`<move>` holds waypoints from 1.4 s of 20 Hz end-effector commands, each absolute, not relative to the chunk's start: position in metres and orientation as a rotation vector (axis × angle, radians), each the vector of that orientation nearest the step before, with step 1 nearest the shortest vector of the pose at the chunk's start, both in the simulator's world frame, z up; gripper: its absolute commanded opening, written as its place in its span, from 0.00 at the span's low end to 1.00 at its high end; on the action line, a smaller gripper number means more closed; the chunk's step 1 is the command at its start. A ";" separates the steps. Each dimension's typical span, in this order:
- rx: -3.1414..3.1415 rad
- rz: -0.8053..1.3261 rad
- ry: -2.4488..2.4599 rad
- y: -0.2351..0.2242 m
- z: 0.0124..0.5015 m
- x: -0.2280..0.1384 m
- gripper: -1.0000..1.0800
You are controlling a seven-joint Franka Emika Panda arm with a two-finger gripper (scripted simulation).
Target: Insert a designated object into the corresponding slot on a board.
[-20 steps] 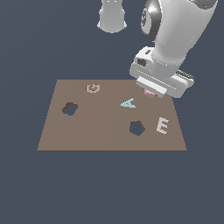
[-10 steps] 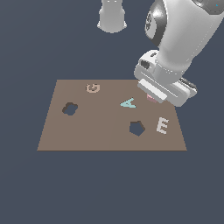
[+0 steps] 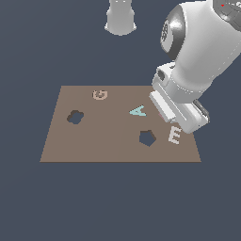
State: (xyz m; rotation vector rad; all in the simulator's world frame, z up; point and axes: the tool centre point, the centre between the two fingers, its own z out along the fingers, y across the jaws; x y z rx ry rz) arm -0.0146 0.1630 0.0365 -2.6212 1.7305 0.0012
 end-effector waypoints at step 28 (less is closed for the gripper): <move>-1.615 0.002 2.694 0.091 0.041 0.071 0.00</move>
